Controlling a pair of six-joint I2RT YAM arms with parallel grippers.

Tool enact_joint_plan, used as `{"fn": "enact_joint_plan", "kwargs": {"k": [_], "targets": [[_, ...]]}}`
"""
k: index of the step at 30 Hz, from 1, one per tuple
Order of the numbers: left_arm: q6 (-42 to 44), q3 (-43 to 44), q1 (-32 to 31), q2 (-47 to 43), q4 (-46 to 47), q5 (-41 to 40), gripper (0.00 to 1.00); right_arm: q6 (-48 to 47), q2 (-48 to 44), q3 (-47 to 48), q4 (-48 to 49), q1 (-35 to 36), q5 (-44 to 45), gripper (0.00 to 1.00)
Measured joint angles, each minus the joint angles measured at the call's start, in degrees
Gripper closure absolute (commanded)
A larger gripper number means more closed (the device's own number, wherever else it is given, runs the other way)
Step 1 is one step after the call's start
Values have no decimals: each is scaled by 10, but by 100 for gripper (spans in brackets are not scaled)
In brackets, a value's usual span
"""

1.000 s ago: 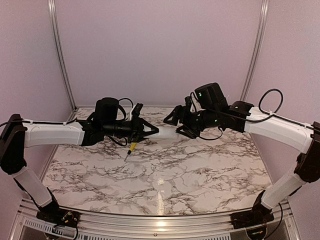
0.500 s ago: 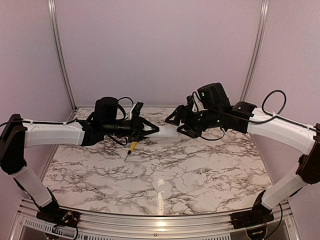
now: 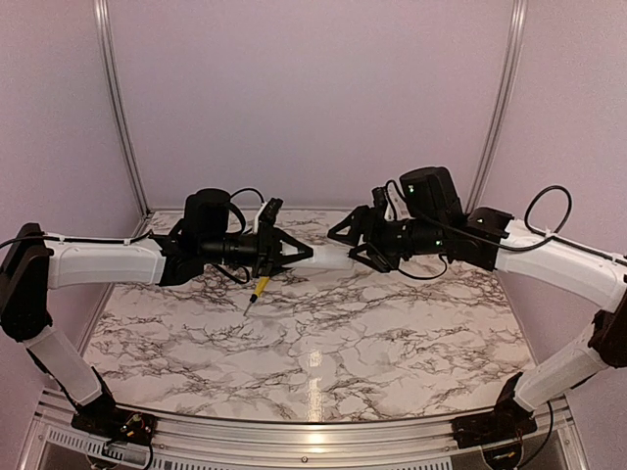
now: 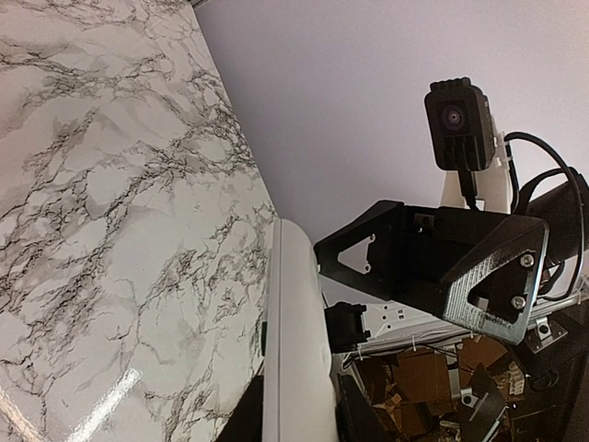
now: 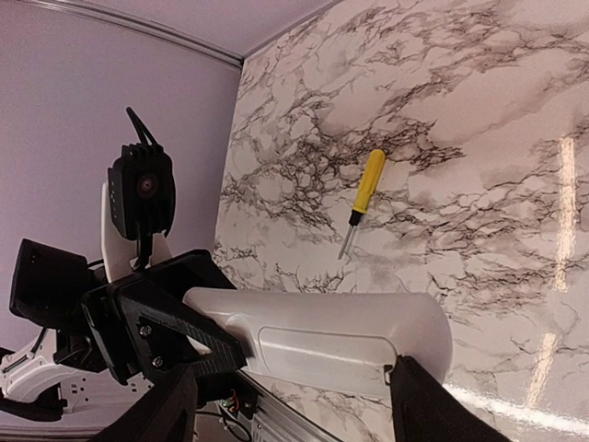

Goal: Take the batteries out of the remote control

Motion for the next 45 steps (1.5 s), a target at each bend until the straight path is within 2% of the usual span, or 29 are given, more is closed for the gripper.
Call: {"fn": "enact_joint_plan", "kwargs": {"k": [9,26,45], "targets": [[-2,-4,3,0,20,14,100,13,-17,-19,27,0,-8,29],[-8,-6,7,0,56,59,100,45,-86,-109,140,-1,-34,28],[-26,-14,16,-1,122,96,100,67,-118,-148,229,-9,-76,26]]}}
